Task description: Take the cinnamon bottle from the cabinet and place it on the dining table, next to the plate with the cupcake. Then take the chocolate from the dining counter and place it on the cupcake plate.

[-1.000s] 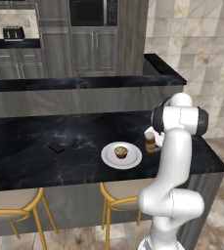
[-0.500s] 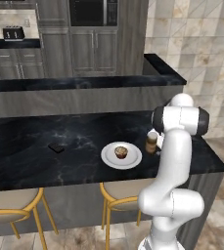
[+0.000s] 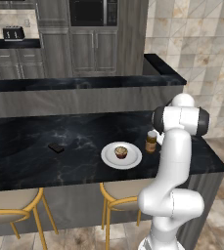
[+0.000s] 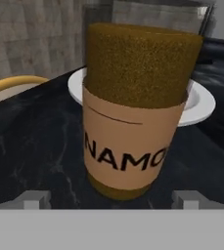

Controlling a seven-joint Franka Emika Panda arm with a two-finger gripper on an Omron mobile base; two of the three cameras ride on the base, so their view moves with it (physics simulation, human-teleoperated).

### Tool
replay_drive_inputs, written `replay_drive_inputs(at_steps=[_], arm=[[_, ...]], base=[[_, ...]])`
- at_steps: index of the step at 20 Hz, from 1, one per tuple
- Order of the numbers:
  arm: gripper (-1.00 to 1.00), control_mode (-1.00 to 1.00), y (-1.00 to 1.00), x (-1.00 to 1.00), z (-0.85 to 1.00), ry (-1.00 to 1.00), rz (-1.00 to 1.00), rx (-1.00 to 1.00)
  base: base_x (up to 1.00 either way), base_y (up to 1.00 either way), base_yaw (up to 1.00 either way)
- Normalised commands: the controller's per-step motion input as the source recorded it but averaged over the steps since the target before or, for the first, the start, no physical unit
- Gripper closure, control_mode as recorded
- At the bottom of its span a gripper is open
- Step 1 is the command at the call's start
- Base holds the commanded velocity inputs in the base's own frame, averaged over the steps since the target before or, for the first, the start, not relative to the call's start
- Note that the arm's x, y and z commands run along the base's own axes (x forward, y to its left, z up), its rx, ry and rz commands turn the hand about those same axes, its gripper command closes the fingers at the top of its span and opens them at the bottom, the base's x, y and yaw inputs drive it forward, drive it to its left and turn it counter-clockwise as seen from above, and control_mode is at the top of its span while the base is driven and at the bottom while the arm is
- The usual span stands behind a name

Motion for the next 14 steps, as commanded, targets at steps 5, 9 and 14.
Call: replay_drive_inputs(at_steps=[5,9,14], arm=[[-1.00,-1.00,-0.24,-0.05,0.02,-0.01,0.00,0.00],[-1.00,-1.00,-0.03,-0.23,0.12,0.00,-0.03,0.00],[-1.00,-1.00,0.01,-0.32,0.20,0.00,-0.17,0.00]], base=[[0.00,0.00,0.00],[0.00,0.00,0.00],[0.00,0.00,0.00]])
